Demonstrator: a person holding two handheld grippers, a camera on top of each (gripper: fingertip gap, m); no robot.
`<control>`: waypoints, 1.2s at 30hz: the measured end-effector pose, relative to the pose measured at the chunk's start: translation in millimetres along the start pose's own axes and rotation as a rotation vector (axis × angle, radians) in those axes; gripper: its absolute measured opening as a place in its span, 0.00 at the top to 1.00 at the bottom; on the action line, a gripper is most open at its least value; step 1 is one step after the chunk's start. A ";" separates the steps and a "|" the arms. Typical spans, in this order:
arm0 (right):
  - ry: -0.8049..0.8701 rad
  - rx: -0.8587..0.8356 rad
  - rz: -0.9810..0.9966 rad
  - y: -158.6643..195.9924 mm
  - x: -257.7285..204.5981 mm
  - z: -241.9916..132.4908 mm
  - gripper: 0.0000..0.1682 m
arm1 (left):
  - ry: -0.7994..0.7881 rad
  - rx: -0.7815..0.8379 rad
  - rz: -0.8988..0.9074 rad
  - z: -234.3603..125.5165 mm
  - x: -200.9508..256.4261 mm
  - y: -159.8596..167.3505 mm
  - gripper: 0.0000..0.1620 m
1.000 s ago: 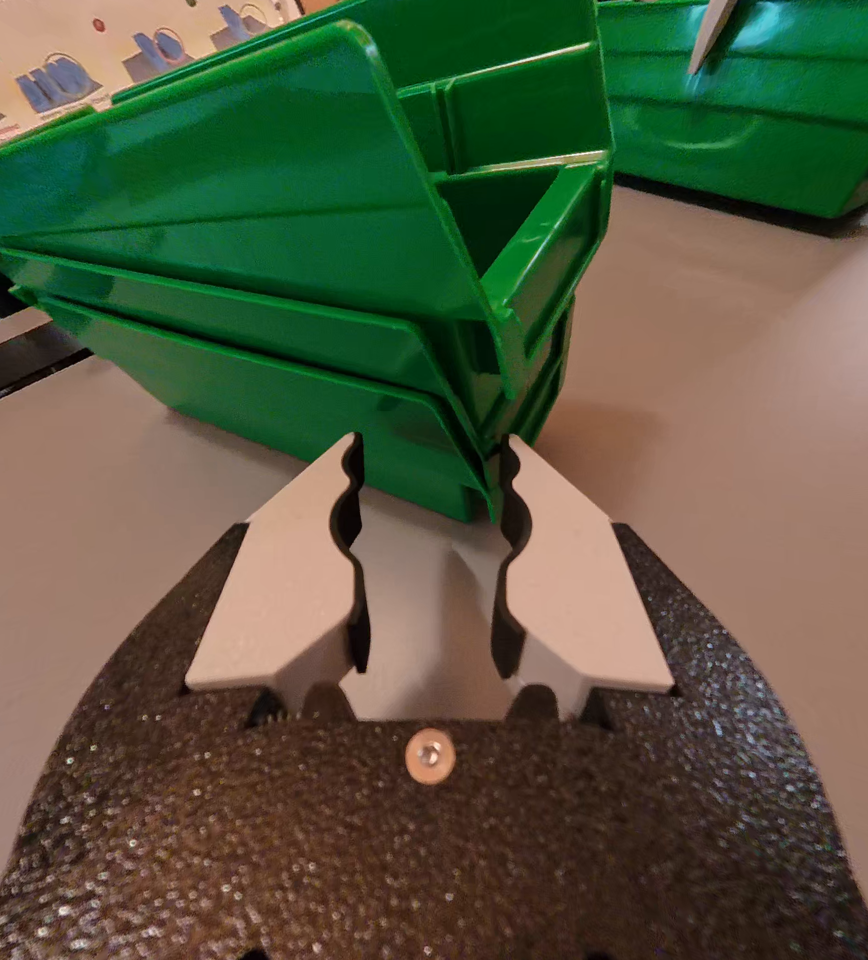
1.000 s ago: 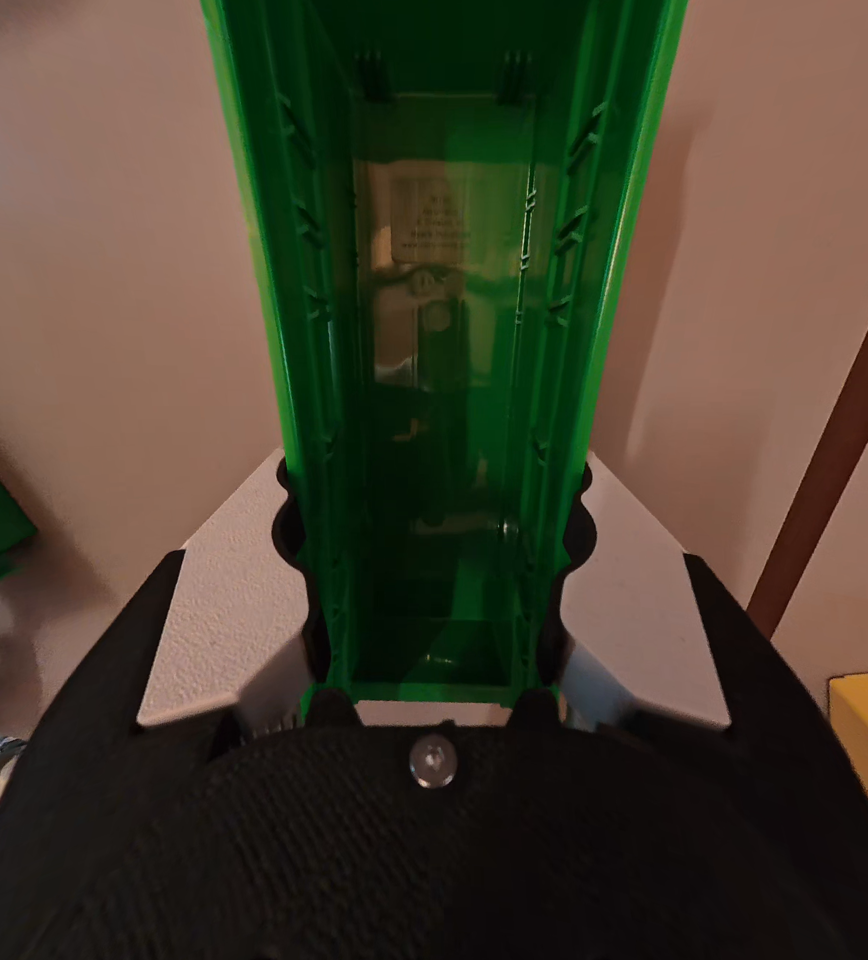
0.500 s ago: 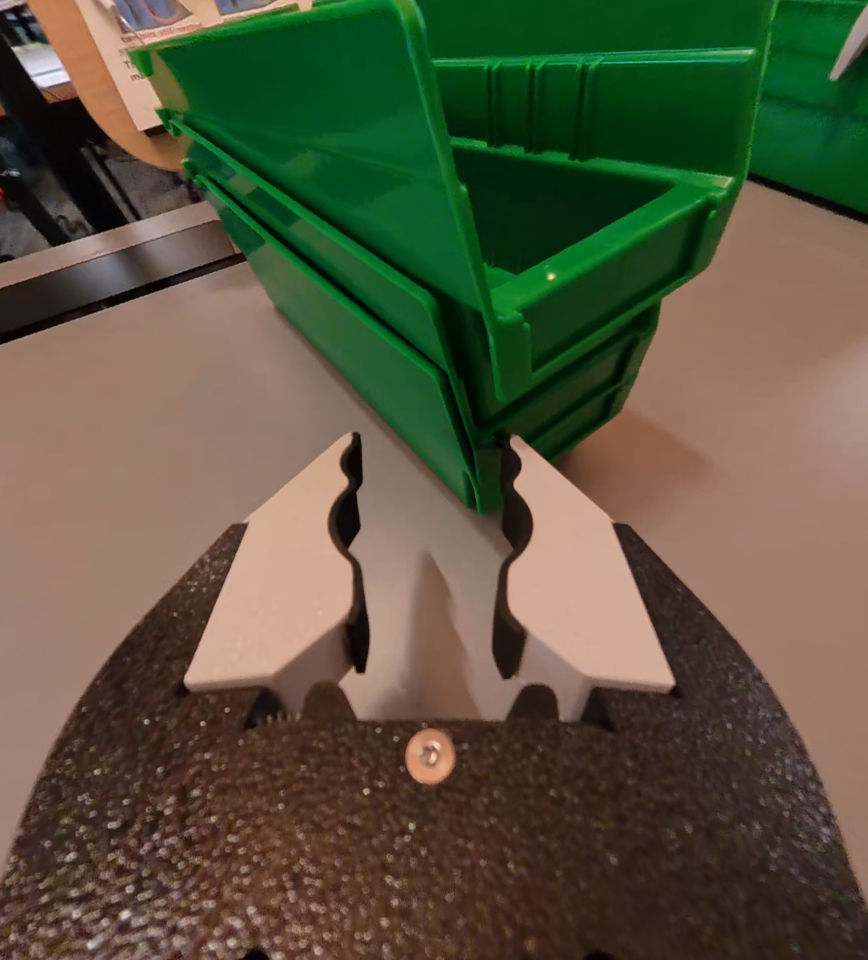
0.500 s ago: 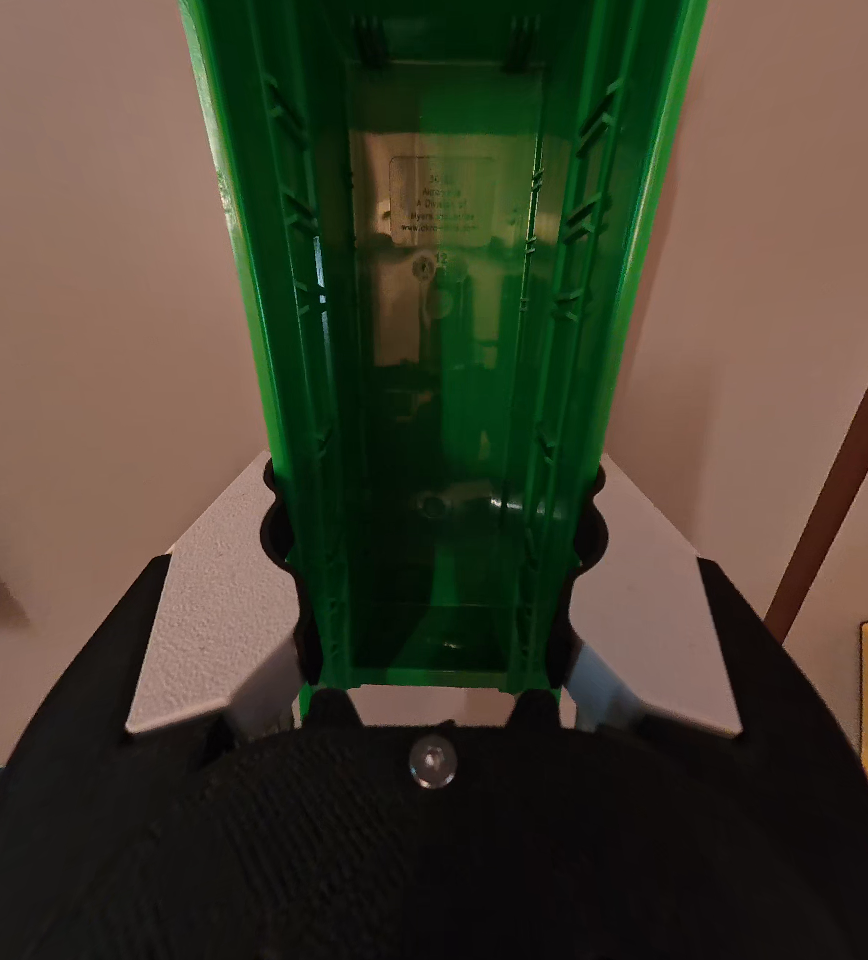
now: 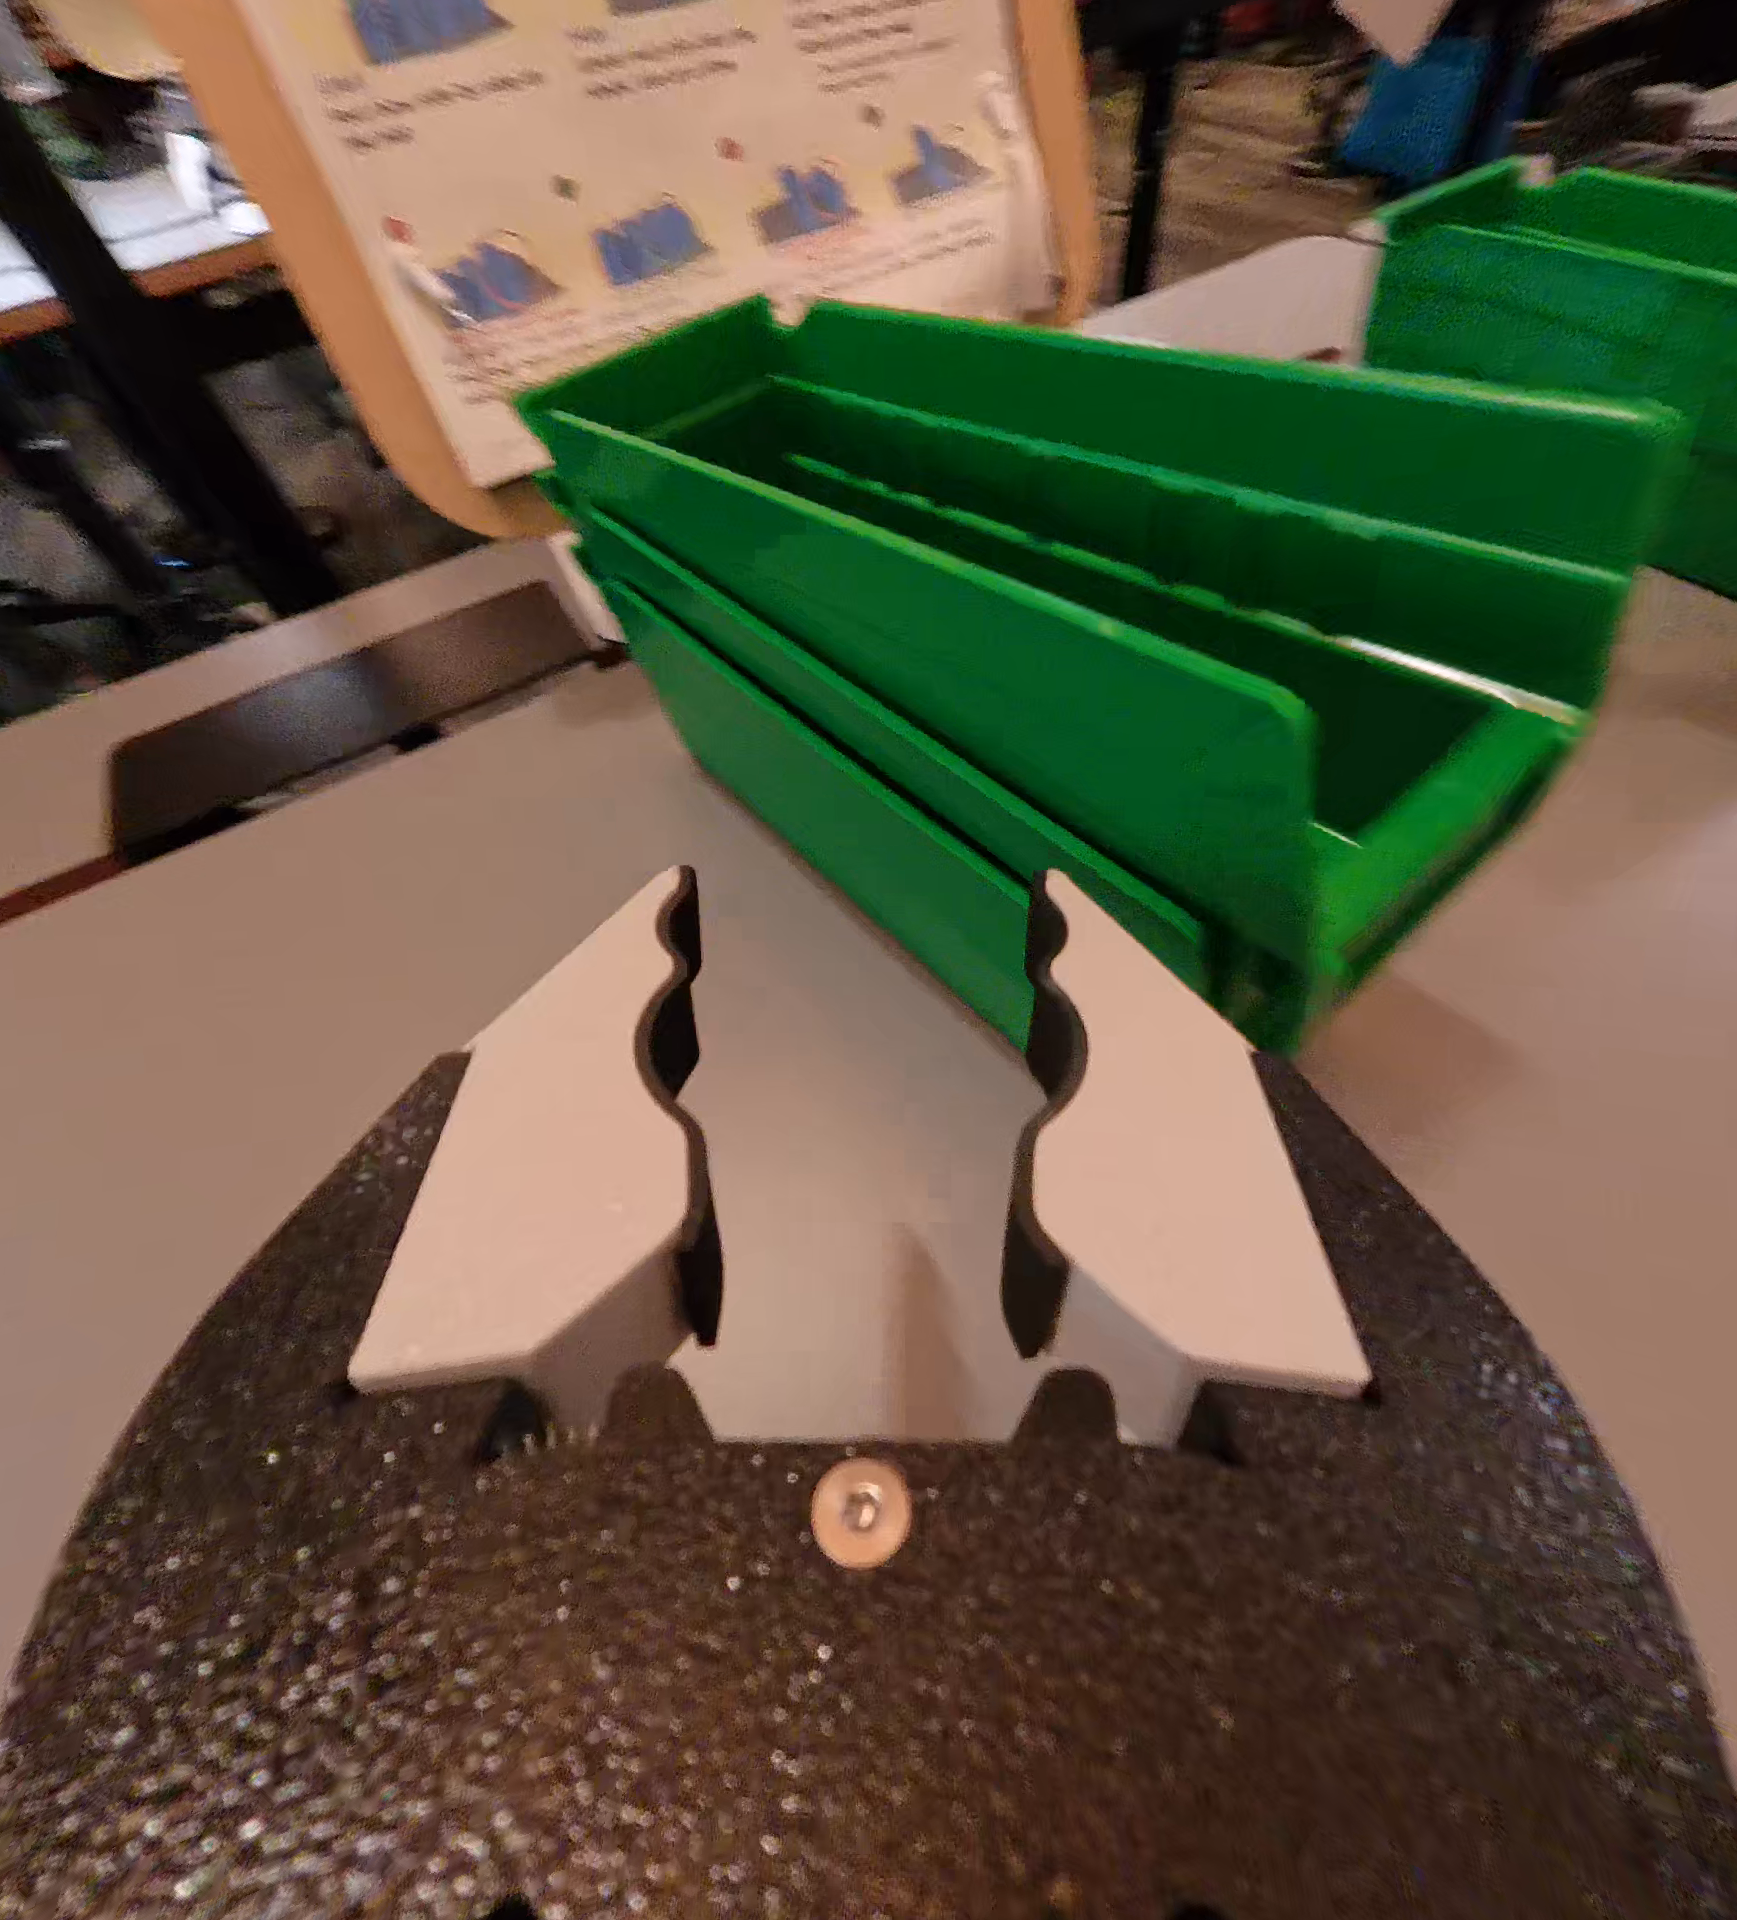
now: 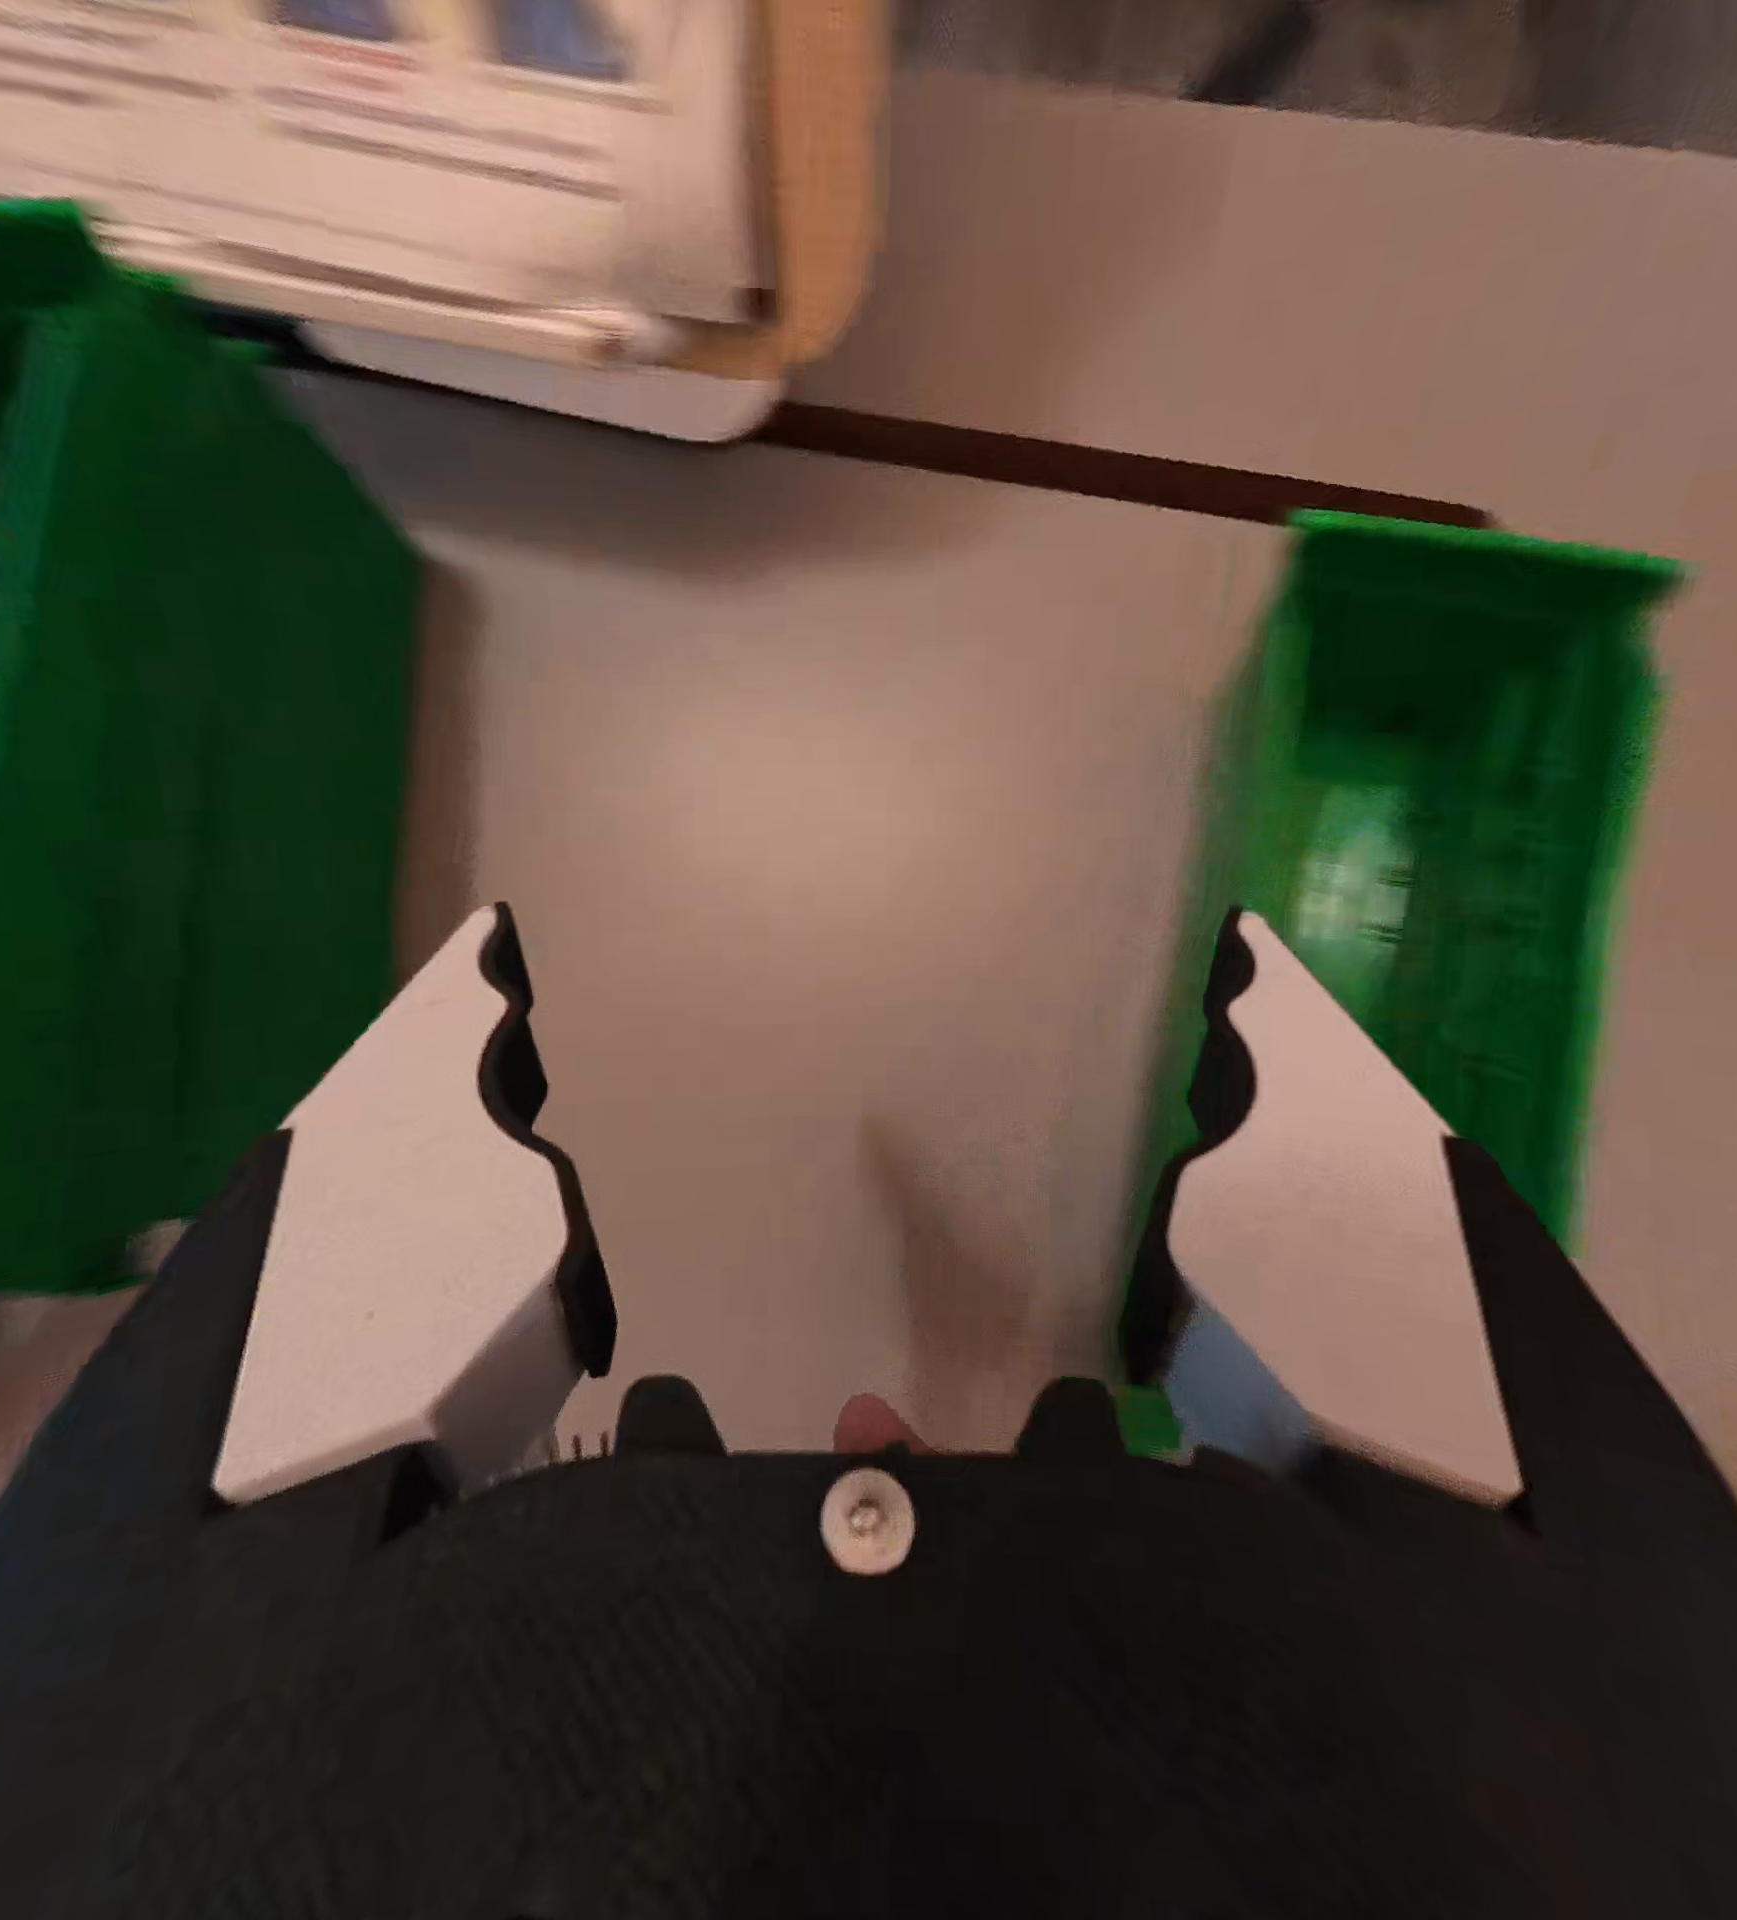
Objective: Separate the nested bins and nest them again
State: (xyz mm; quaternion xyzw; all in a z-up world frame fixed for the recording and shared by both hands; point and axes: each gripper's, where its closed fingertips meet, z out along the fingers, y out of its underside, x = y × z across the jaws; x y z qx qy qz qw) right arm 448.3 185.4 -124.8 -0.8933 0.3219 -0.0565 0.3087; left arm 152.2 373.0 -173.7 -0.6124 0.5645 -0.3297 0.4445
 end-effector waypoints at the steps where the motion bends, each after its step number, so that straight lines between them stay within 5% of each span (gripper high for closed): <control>1: -0.062 -0.011 -0.011 0.1 -33.7 1.5 0.23 | -0.044 0.002 -0.004 3.4 -9.4 -5.4 0.62; 6: -0.127 -0.131 -0.197 15.8 -153.1 20.4 0.18 | -0.068 0.036 -0.017 17.0 -14.4 -19.5 0.61; 13: -0.150 -0.203 -0.185 20.4 -220.4 40.3 0.16 | -0.103 0.010 0.019 18.6 -27.3 -17.5 0.61; 26: -0.012 -0.347 -0.097 35.1 -233.5 67.8 0.22 | -0.043 0.084 -0.053 9.2 -33.5 -38.4 0.62; 31: -0.030 -0.376 -0.080 29.1 -243.6 68.7 0.35 | -0.052 0.082 -0.074 8.5 -42.4 -36.2 0.62; 36: -0.033 -0.246 -0.110 -13.1 -255.9 46.0 0.27 | -0.050 0.097 -0.103 7.7 -47.4 -37.0 0.62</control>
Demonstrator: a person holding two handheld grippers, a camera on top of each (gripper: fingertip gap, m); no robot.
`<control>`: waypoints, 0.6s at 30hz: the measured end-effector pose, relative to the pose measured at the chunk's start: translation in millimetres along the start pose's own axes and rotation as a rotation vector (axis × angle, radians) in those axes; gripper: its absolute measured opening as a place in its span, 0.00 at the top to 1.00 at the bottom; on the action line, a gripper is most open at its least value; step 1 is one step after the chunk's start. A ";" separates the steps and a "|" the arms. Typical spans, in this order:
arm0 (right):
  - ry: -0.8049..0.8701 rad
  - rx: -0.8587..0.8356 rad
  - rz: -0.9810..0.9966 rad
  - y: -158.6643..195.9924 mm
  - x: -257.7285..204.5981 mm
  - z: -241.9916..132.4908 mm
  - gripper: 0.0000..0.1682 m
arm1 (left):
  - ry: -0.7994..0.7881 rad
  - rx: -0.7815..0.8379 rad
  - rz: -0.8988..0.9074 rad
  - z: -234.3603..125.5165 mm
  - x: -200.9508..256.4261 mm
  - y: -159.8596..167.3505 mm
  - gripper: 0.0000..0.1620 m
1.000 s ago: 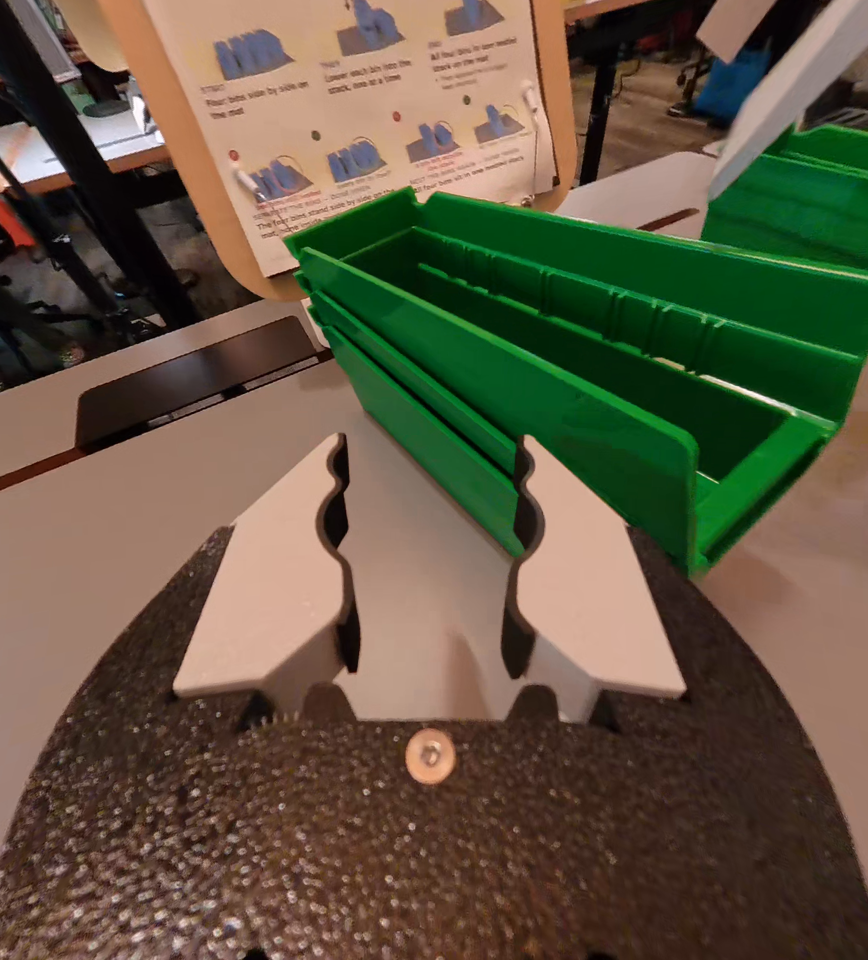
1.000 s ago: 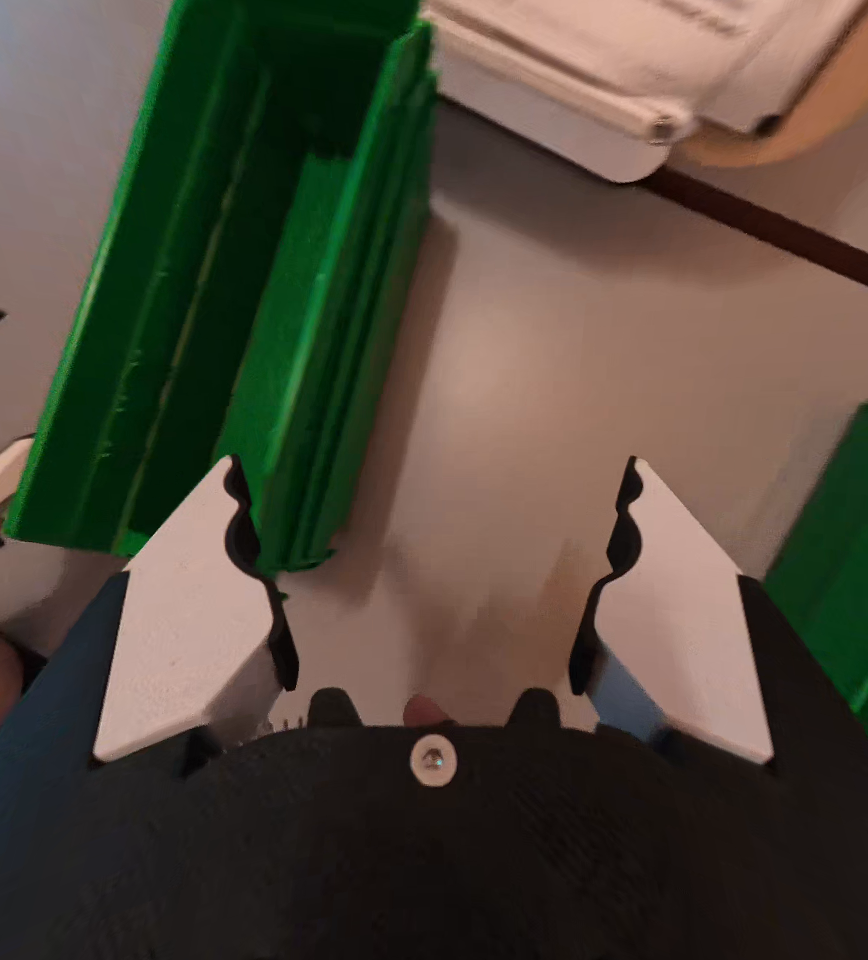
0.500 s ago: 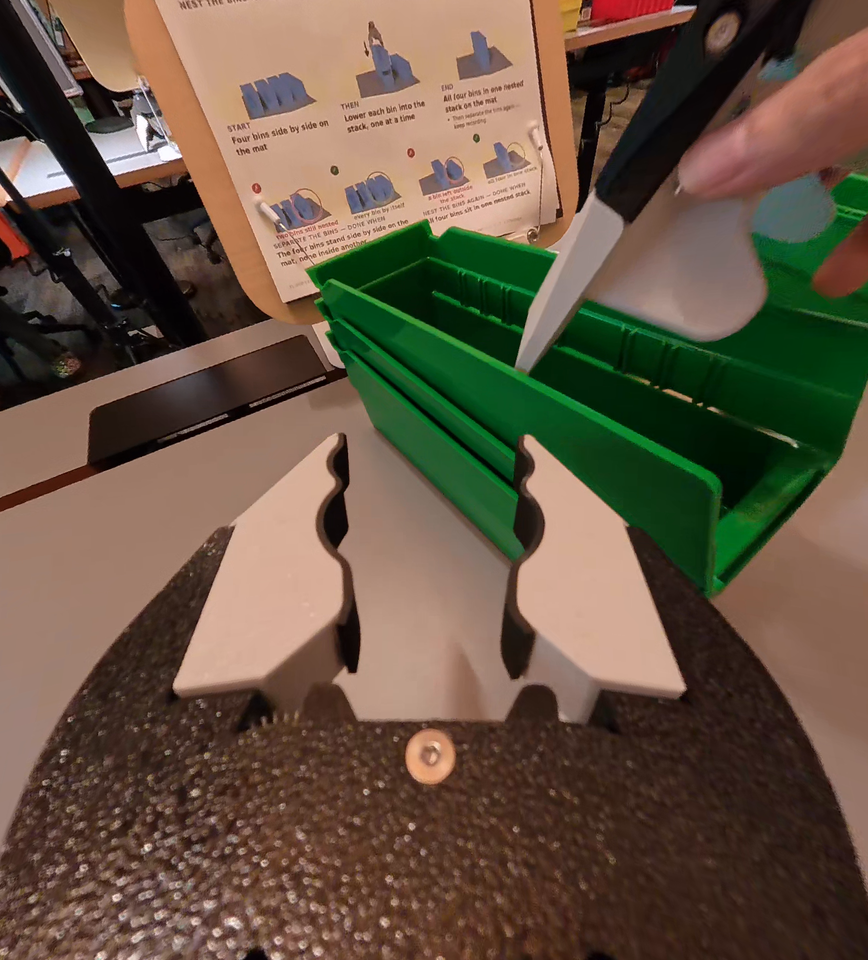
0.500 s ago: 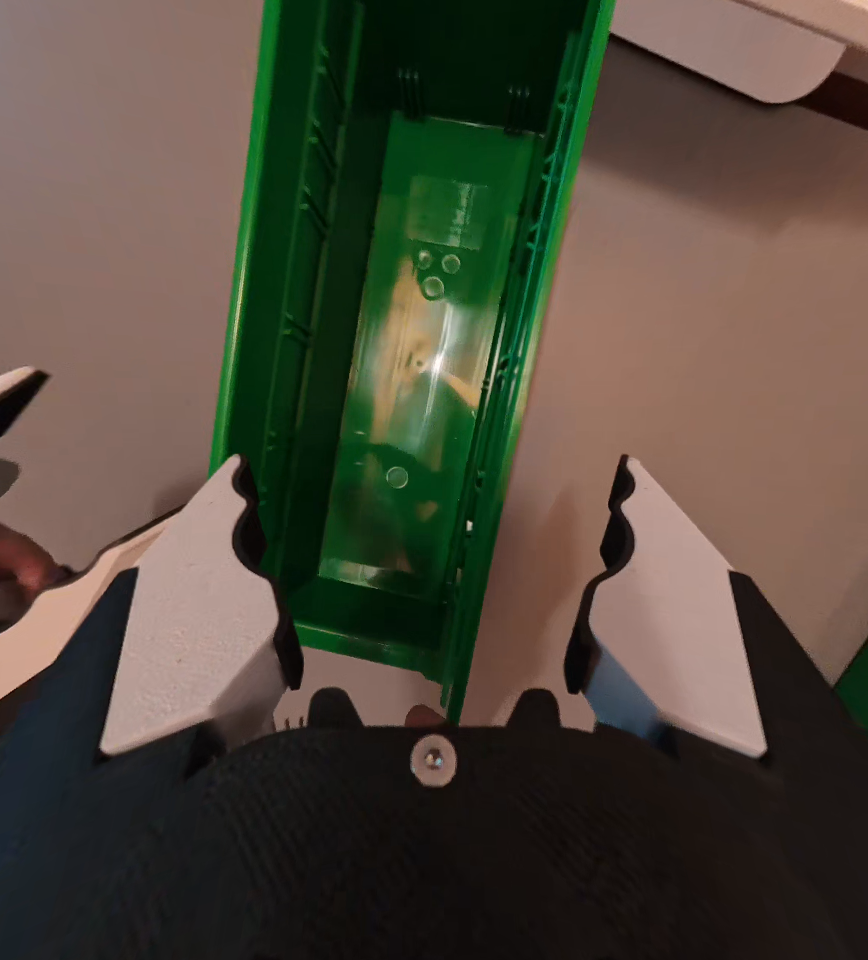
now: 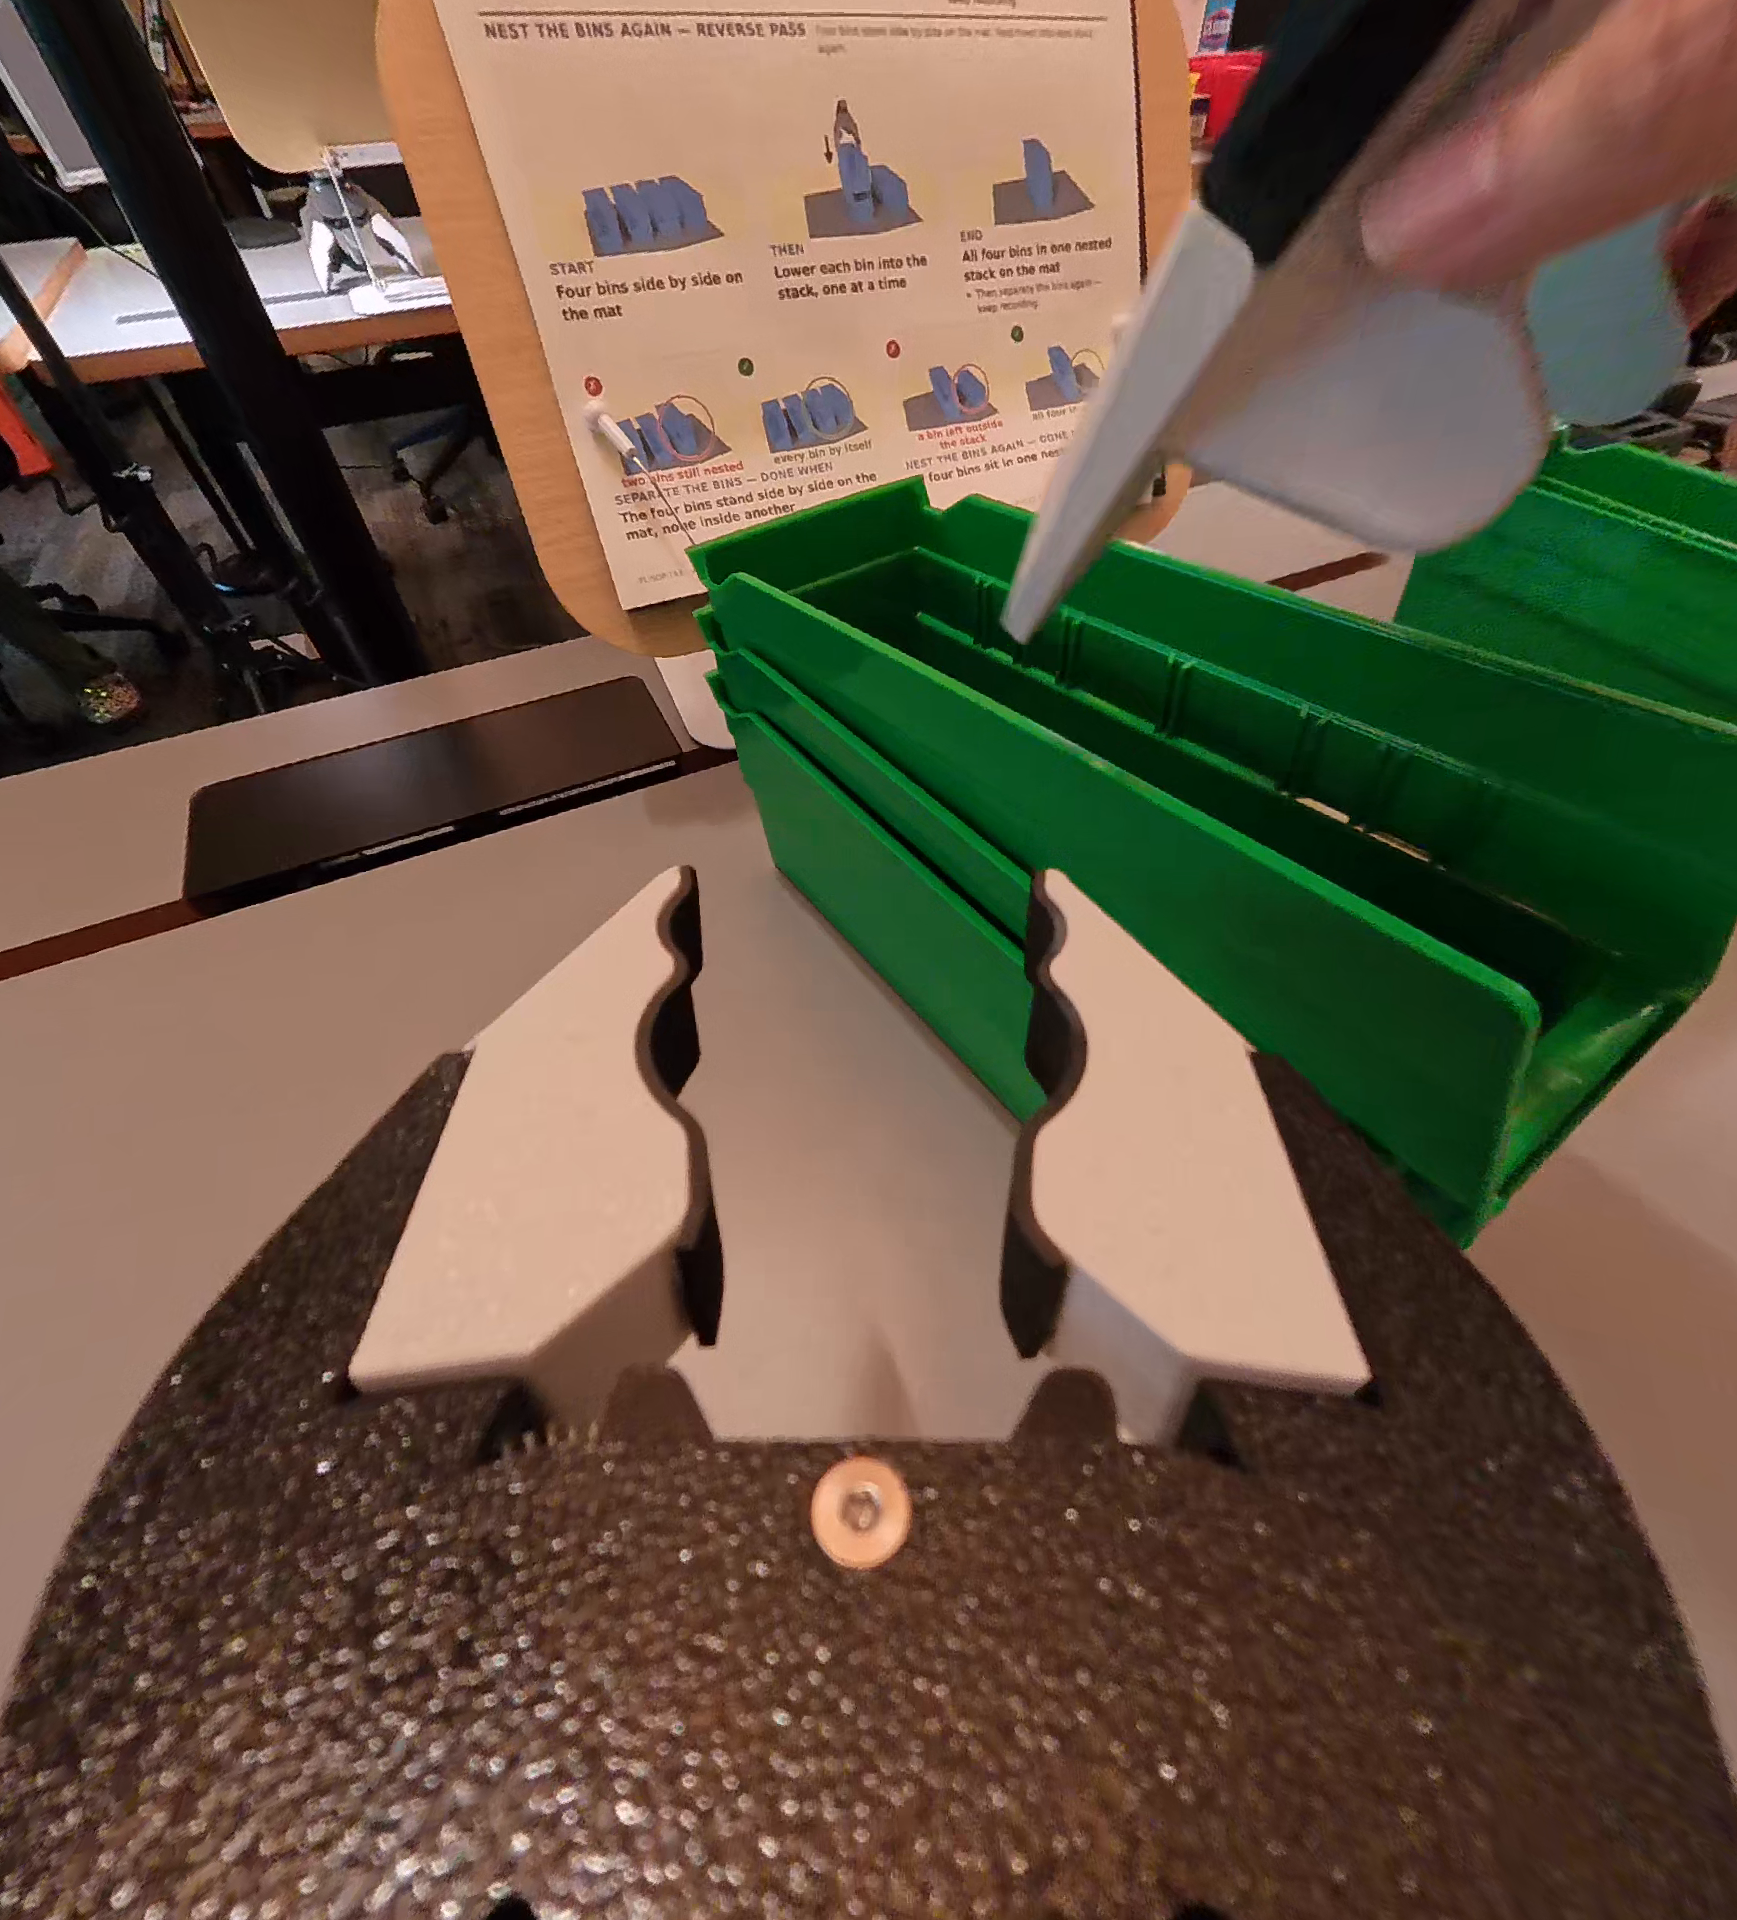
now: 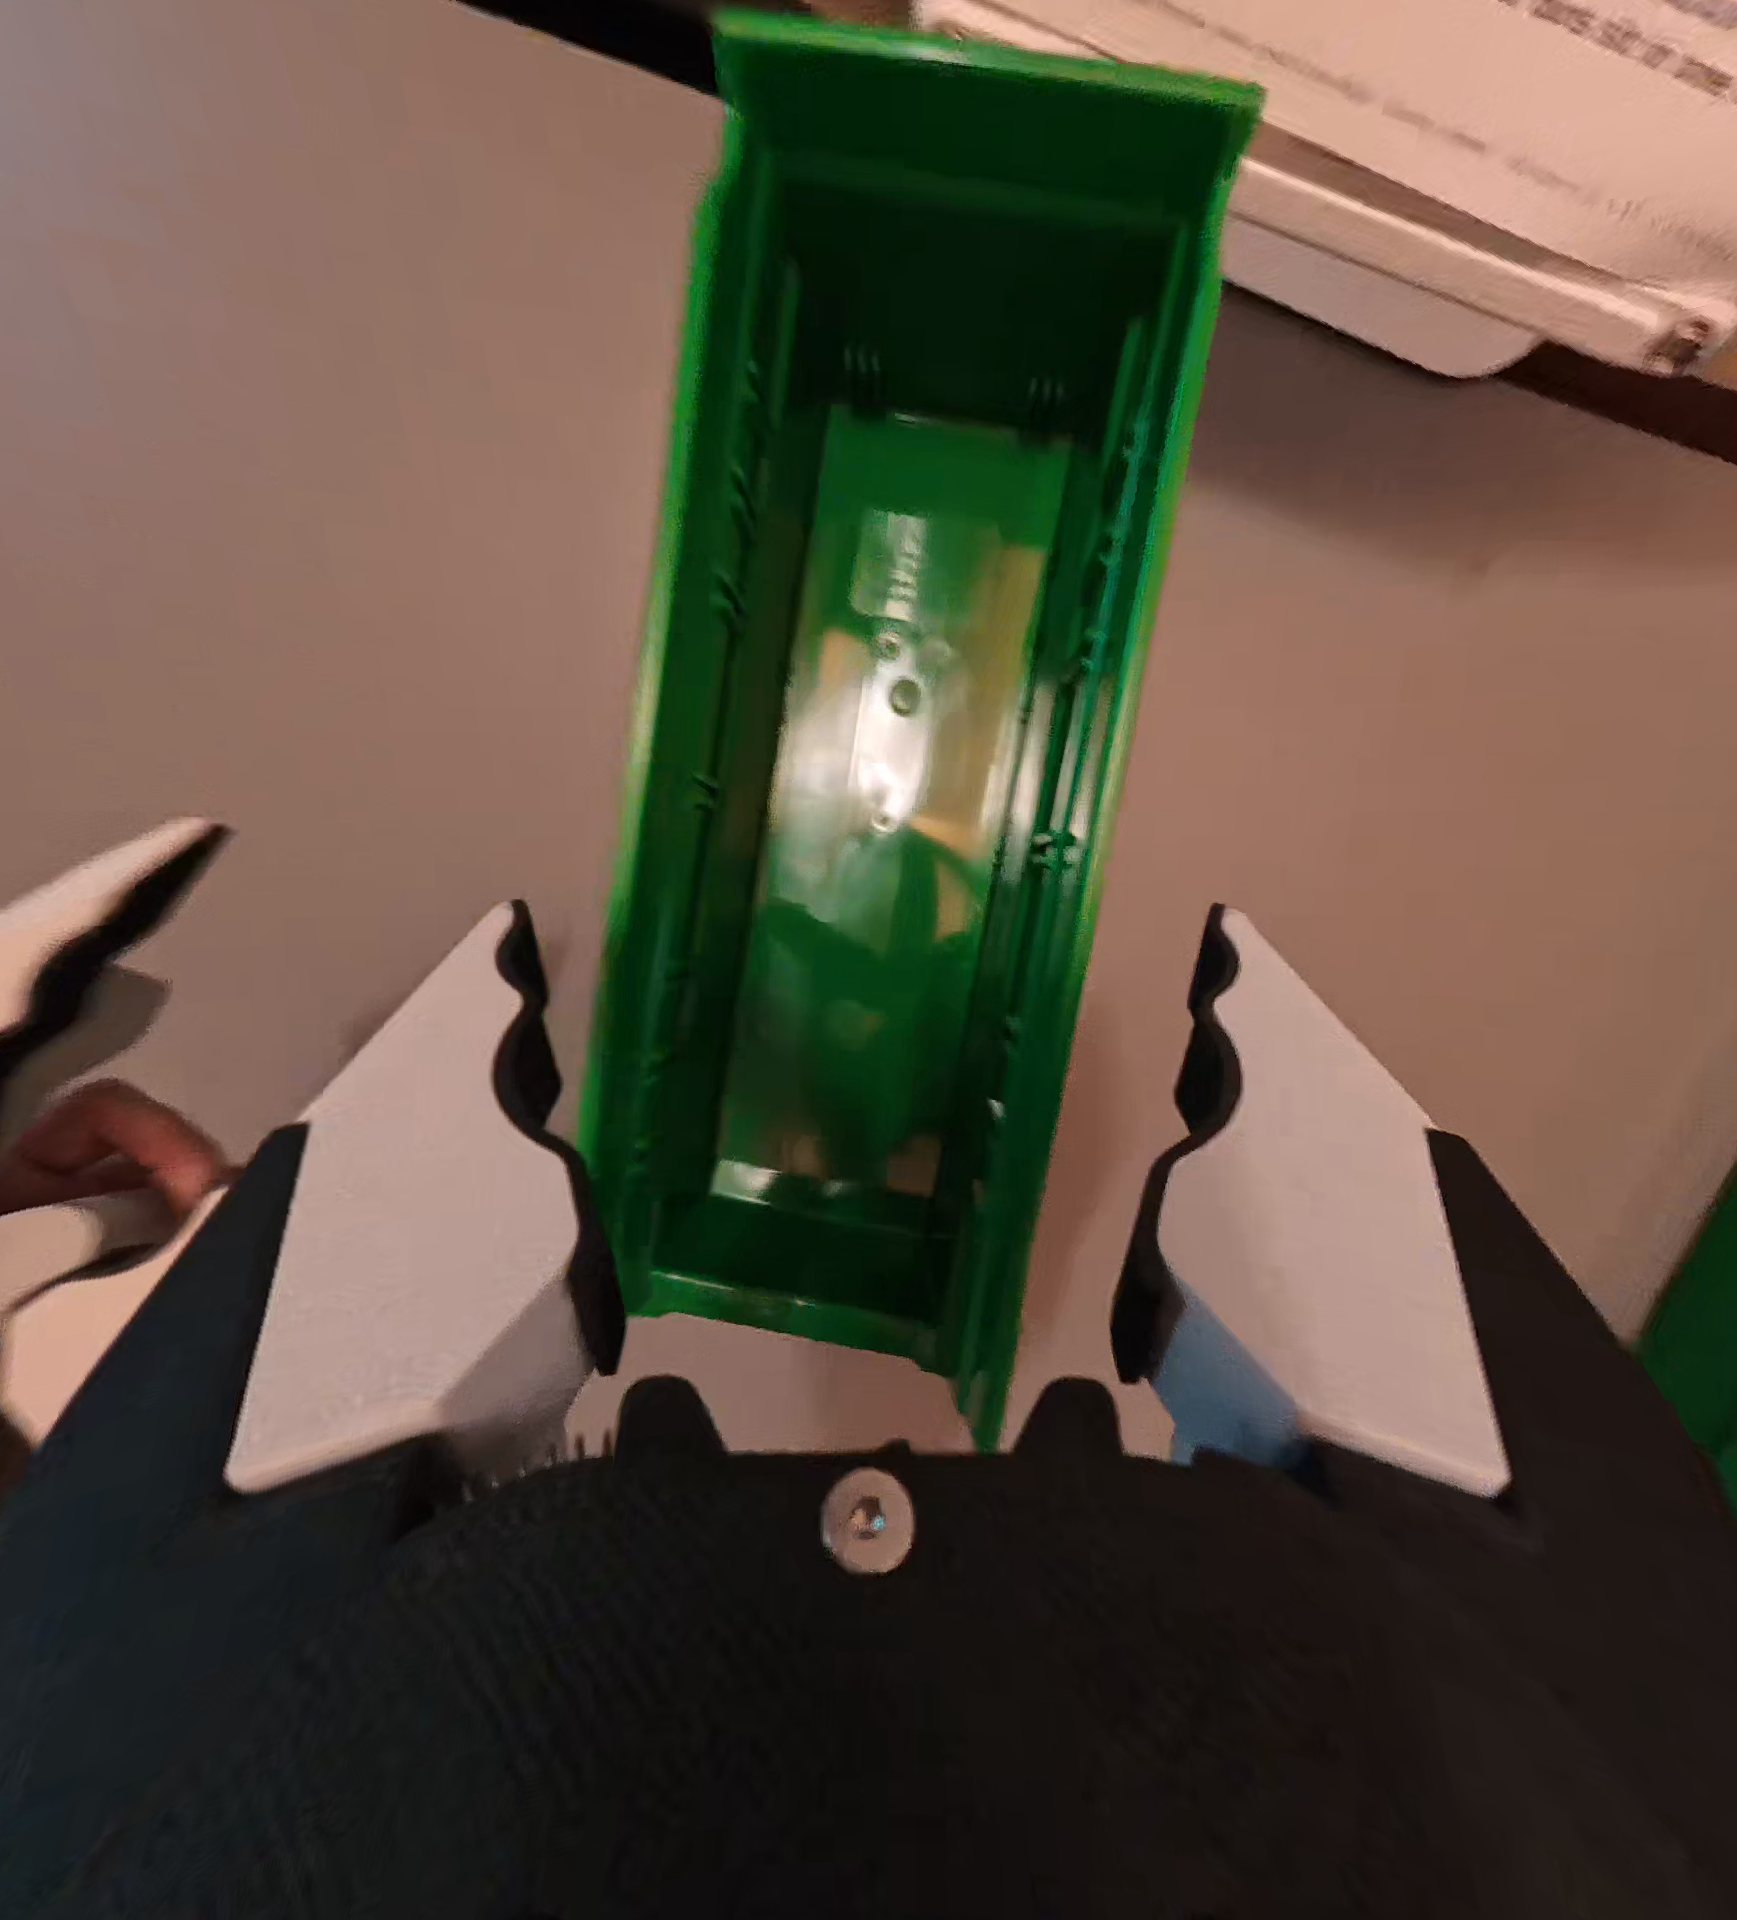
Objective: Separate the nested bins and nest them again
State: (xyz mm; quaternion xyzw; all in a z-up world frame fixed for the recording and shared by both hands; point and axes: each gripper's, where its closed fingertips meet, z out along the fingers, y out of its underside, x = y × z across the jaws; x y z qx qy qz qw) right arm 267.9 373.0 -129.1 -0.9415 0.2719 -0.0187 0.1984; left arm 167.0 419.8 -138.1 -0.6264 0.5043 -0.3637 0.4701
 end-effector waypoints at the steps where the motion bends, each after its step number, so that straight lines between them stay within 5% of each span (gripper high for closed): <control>1: -0.030 -0.009 0.001 -0.7 -6.3 0.6 0.24 | 0.001 -0.004 0.002 0.5 0.5 0.8 0.62; 5: 0.220 -0.174 -0.039 17.9 30.5 19.0 0.29 | 0.008 -0.004 0.017 1.3 4.4 0.7 0.62; 7: 0.144 -0.199 -0.023 22.0 18.6 31.9 0.29 | 0.010 0.004 0.019 0.6 5.3 -0.8 0.62; 9: 0.080 -0.211 0.010 23.6 8.8 38.3 0.41 | 0.019 0.011 0.011 0.2 6.5 -1.9 0.62; 13: 0.105 -0.150 -0.048 7.2 3.8 17.3 0.44 | 0.031 0.015 0.009 -0.1 9.0 -2.8 0.62; 18: 0.103 -0.096 -0.051 -8.6 2.7 10.7 0.27 | 0.038 0.016 0.010 0.9 11.0 -2.6 0.62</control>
